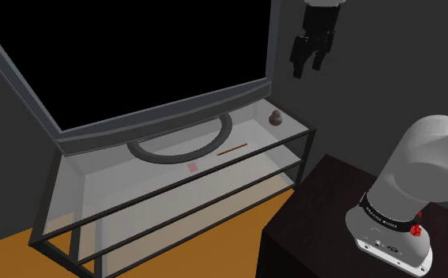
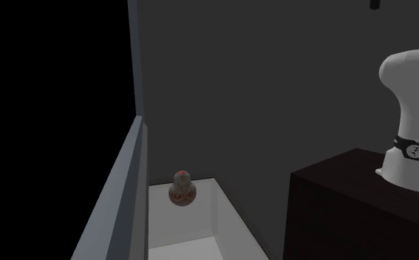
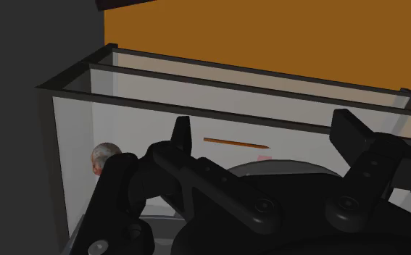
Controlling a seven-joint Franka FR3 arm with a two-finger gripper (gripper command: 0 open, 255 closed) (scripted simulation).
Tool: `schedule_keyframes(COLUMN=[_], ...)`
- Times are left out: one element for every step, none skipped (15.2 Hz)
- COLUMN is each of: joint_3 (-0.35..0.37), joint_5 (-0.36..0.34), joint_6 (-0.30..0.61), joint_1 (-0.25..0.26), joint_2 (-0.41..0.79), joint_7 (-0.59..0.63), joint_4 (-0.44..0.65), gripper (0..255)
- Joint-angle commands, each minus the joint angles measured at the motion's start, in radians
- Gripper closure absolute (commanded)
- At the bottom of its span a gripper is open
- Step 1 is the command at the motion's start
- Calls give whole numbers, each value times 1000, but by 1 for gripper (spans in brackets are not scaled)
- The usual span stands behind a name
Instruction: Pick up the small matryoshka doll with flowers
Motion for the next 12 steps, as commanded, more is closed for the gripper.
schedule_keyframes(joint_3=[0, -17, -33, -50, -68, -85, -103, -120, -138, -156, -175, -193], joint_5=[0, -10, -19, -28, -36, -45, -52, -59, -66, -71, -76, -80], joint_6=[0, 30, 60, 90, 121, 152, 184, 215, 247, 279, 311, 343], joint_1=[0, -4, -8, -12, -16, -20, -24, -27, -31, -33, -36, -38], joint_2=[0, 6, 13, 23, 34, 46, 60, 76, 94, 113, 135, 157], joint_7=[0, -21, -41, -62, -82, -103, -124, -144, -165, -186, -207, -228], joint_4=[0, -20, -38, -55, -70, -84, -96, -108, -117, -125, -131, -136], gripper=[0, 0, 0, 0, 0, 0, 0, 0, 0, 0, 0, 0])
